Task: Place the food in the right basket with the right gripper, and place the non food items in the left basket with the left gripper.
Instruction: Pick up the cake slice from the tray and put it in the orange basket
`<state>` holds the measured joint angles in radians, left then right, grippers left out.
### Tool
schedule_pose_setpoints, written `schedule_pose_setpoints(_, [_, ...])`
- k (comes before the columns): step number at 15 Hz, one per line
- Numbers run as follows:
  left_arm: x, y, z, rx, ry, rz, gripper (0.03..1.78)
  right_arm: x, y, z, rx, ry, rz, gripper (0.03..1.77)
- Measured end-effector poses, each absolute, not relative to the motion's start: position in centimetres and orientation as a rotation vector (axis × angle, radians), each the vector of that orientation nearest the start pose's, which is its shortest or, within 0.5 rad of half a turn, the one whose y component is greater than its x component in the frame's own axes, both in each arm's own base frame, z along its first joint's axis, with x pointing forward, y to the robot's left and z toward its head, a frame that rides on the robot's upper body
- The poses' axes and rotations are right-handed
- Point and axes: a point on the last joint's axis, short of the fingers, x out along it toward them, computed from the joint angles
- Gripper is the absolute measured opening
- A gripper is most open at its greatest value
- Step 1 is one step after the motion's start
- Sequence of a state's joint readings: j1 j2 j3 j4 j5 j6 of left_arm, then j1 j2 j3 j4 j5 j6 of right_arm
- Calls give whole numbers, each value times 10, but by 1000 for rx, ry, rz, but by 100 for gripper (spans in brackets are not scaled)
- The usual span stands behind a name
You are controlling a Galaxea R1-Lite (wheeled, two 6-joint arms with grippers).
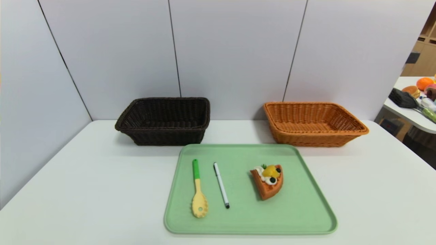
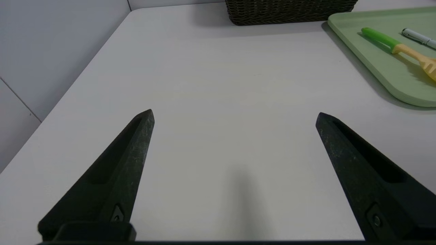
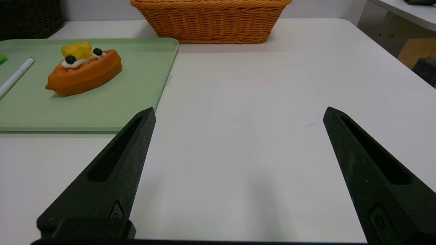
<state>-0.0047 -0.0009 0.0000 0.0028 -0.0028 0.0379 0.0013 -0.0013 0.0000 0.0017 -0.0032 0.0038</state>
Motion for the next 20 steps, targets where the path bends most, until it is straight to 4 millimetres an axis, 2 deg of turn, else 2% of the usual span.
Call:
schedule_pose_setpoints(12, [-23,0,75,43,2,-13,169,-23,0,75,-5,11,-4,170])
schedule_pose_setpoints(14, [-25,0,81,51,-12,-22,169,-26,0,80,-40,28,8,170])
schedule_pose_setpoints(17, [-37,-1,119,50,-52,-42,169,-39,1,119,-67,32,66,170])
schedule_pose_setpoints(20, [-39,-1,173,51,-45,-69,169,-39,2,191,-70,30,112,170])
